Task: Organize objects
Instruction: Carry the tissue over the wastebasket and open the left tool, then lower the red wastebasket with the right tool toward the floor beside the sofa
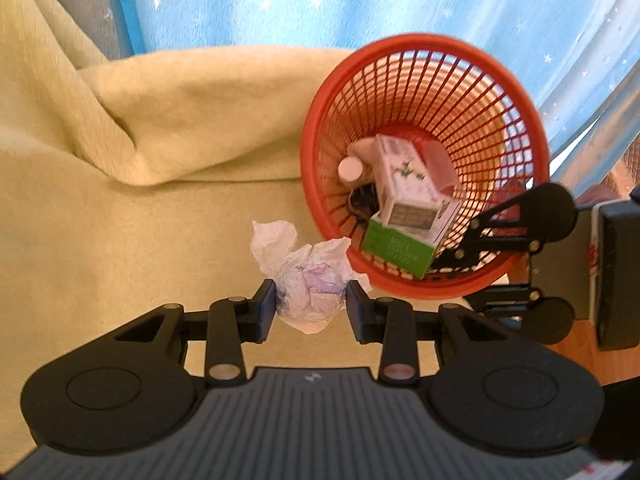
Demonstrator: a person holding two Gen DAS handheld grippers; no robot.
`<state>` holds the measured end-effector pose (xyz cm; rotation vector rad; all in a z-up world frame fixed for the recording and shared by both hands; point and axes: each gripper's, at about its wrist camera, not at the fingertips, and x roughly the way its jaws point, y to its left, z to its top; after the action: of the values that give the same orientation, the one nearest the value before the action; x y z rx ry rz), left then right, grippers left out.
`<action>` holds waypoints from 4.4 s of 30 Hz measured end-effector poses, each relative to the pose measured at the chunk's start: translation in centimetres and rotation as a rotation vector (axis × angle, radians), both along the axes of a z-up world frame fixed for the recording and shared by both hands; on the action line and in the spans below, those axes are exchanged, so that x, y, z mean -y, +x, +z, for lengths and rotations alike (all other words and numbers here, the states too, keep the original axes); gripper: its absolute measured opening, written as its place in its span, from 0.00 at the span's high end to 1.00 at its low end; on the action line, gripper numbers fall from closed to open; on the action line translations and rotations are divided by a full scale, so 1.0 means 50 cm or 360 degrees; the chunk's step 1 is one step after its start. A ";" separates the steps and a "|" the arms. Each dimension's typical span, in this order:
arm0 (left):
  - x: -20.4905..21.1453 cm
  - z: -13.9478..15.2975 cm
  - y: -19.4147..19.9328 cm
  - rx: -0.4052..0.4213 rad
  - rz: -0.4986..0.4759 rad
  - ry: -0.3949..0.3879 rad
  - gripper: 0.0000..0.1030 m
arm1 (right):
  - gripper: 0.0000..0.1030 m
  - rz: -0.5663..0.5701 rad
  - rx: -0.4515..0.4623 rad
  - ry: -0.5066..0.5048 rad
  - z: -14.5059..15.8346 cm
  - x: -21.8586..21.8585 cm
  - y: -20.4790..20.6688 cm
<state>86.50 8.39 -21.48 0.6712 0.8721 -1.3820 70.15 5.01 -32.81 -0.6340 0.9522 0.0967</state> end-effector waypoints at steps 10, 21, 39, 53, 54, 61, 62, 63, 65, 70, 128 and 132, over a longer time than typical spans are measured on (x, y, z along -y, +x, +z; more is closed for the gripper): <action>0.028 0.063 -0.019 -0.0025 -0.0043 -0.0089 0.69 | 0.98 -0.0002 -0.0009 0.0030 0.007 0.008 0.003; 0.109 0.084 -0.079 -0.0093 -0.0179 -0.0173 0.69 | 0.98 0.0005 0.0015 0.0057 0.018 0.015 -0.012; 0.181 0.108 -0.132 -0.0086 -0.0149 -0.0253 0.53 | 0.99 -0.0068 0.0071 0.0169 0.059 0.009 -0.029; -0.033 0.111 -0.037 -0.0036 0.0478 -0.0154 0.49 | 1.00 -0.0254 0.0078 0.0269 0.113 0.010 -0.030; -0.046 0.109 -0.036 -0.0042 0.0504 -0.0146 0.49 | 1.00 -0.0274 0.0071 0.0280 0.116 0.010 -0.029; -0.105 0.084 -0.049 -0.0062 0.0638 -0.0074 0.48 | 1.00 -0.0324 0.0033 0.0278 0.125 0.010 -0.037; -0.111 0.079 -0.051 -0.0064 0.0651 -0.0063 0.47 | 1.00 -0.0322 0.0028 0.0269 0.126 0.009 -0.039; -0.116 0.074 -0.055 -0.0058 0.0655 -0.0052 0.47 | 1.00 -0.0321 0.0022 0.0265 0.128 0.008 -0.039; -0.128 0.068 -0.062 -0.0057 0.0669 -0.0034 0.47 | 0.99 -0.0316 0.0008 0.0264 0.131 0.006 -0.039; -0.159 0.058 -0.085 -0.0099 0.0689 -0.0021 0.45 | 0.99 -0.0318 -0.0052 0.0249 0.132 0.000 -0.041; -0.283 0.105 -0.381 -0.0135 0.0975 0.0037 0.24 | 0.95 0.0332 -0.0461 -0.0123 0.285 -0.190 -0.337; -0.252 0.111 -0.447 -0.0105 0.1022 0.0043 0.20 | 0.95 0.0394 -0.0436 -0.0114 0.292 -0.161 -0.397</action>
<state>64.15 20.98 -15.93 0.3177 1.0454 -0.8170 50.30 13.08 -18.23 -0.8174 1.1410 0.3785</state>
